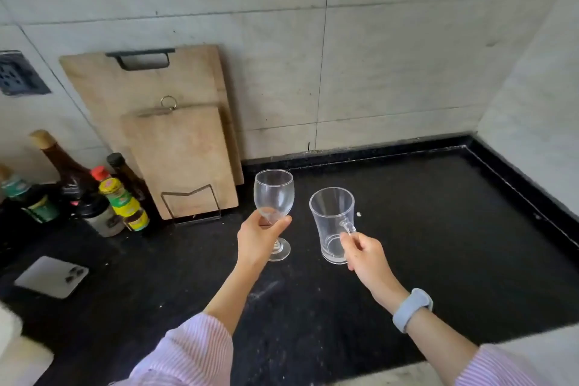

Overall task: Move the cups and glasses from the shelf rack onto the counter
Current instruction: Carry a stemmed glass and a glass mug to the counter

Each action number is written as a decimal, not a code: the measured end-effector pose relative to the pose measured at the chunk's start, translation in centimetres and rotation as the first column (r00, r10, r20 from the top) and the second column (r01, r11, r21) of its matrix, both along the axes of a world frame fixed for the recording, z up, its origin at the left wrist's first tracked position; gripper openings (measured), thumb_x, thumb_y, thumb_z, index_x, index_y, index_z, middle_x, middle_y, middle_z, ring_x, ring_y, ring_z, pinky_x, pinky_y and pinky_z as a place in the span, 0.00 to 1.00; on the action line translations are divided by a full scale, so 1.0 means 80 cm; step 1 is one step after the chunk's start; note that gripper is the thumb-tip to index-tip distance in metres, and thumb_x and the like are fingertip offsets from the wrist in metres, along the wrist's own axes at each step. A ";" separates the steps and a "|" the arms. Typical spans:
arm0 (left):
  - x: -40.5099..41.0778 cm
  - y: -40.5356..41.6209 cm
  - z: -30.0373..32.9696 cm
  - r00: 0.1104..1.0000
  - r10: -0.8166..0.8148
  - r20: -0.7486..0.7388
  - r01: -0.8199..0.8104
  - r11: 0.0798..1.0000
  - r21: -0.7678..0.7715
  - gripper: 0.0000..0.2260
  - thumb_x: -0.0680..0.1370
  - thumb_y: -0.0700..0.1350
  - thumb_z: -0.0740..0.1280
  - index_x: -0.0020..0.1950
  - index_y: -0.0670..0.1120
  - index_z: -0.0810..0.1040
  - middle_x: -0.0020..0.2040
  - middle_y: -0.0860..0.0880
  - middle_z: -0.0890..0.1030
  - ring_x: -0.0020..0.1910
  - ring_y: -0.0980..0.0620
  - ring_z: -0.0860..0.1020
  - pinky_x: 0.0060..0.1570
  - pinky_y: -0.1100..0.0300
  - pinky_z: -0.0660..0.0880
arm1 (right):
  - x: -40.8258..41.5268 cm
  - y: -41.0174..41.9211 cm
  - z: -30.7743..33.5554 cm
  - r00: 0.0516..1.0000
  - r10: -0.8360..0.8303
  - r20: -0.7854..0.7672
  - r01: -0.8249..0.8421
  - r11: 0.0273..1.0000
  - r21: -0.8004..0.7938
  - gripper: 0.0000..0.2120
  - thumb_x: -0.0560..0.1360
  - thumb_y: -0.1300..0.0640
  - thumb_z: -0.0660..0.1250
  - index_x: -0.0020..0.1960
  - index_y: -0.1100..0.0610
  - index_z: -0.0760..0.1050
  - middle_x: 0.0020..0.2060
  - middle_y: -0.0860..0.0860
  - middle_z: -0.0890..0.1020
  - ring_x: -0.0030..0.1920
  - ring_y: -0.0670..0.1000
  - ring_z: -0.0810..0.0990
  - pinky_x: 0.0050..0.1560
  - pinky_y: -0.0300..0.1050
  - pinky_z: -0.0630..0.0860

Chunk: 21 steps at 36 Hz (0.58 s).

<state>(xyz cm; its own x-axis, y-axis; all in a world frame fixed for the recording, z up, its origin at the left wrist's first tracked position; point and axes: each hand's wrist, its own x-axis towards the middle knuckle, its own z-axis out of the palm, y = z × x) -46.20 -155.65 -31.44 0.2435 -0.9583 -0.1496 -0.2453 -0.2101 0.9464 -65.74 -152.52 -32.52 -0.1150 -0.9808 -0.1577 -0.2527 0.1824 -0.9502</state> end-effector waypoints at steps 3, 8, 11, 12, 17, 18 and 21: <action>-0.011 -0.067 -0.023 0.999 0.040 0.003 -0.040 0.999 0.035 0.06 0.68 0.50 0.74 0.42 0.54 0.79 0.39 0.55 0.82 0.40 0.59 0.79 0.40 0.64 0.73 | -0.009 -0.074 -0.023 1.000 0.009 -0.017 -0.009 1.000 0.028 0.21 0.77 0.56 0.61 0.26 0.55 0.63 0.20 0.45 0.66 0.23 0.43 0.64 0.26 0.35 0.63; -0.026 -0.165 -0.066 0.993 0.115 -0.008 -0.114 0.991 0.075 0.10 0.68 0.49 0.75 0.46 0.48 0.80 0.41 0.51 0.83 0.42 0.55 0.80 0.45 0.61 0.74 | -0.013 -0.183 -0.064 1.000 -0.012 -0.013 0.012 0.999 0.047 0.19 0.77 0.56 0.60 0.28 0.57 0.63 0.24 0.52 0.66 0.27 0.47 0.64 0.31 0.41 0.63; -0.034 -0.215 -0.092 0.989 0.150 -0.014 -0.149 0.987 0.063 0.07 0.68 0.49 0.74 0.43 0.51 0.80 0.40 0.53 0.83 0.42 0.56 0.80 0.45 0.60 0.75 | -0.014 -0.235 -0.090 1.000 -0.024 -0.010 0.025 0.999 0.039 0.19 0.77 0.56 0.60 0.29 0.58 0.62 0.26 0.53 0.66 0.30 0.49 0.64 0.33 0.43 0.63; -0.036 -0.230 -0.101 0.988 0.153 -0.019 -0.151 0.987 0.055 0.07 0.68 0.49 0.74 0.42 0.51 0.79 0.39 0.54 0.82 0.42 0.57 0.80 0.44 0.61 0.75 | -0.015 -0.250 -0.099 1.000 -0.028 -0.007 0.029 0.999 0.037 0.18 0.76 0.57 0.60 0.29 0.58 0.62 0.26 0.53 0.66 0.30 0.50 0.64 0.32 0.43 0.63; -0.047 -0.293 -0.138 0.982 0.190 -0.016 -0.190 0.982 0.007 0.09 0.68 0.49 0.75 0.43 0.53 0.76 0.39 0.56 0.81 0.40 0.60 0.79 0.38 0.68 0.72 | -0.016 -0.310 -0.139 1.000 -0.010 -0.017 0.010 1.000 0.011 0.19 0.76 0.56 0.61 0.28 0.58 0.63 0.25 0.53 0.67 0.28 0.48 0.65 0.26 0.33 0.63; -0.048 -0.301 -0.145 0.981 0.196 -0.015 -0.196 0.981 0.004 0.09 0.68 0.49 0.75 0.44 0.53 0.76 0.39 0.57 0.80 0.40 0.61 0.79 0.37 0.68 0.71 | -0.016 -0.317 -0.146 1.000 -0.010 -0.008 0.010 1.000 0.011 0.19 0.76 0.56 0.61 0.28 0.58 0.63 0.25 0.53 0.67 0.28 0.48 0.65 0.25 0.33 0.62; -0.049 -0.322 -0.163 0.979 0.206 -0.003 -0.206 0.979 0.001 0.11 0.68 0.49 0.75 0.47 0.50 0.77 0.39 0.57 0.80 0.40 0.61 0.78 0.37 0.69 0.71 | -0.014 -0.338 -0.159 0.999 -0.024 0.023 0.025 1.000 -0.008 0.18 0.76 0.56 0.61 0.29 0.59 0.63 0.26 0.54 0.67 0.29 0.50 0.65 0.28 0.37 0.64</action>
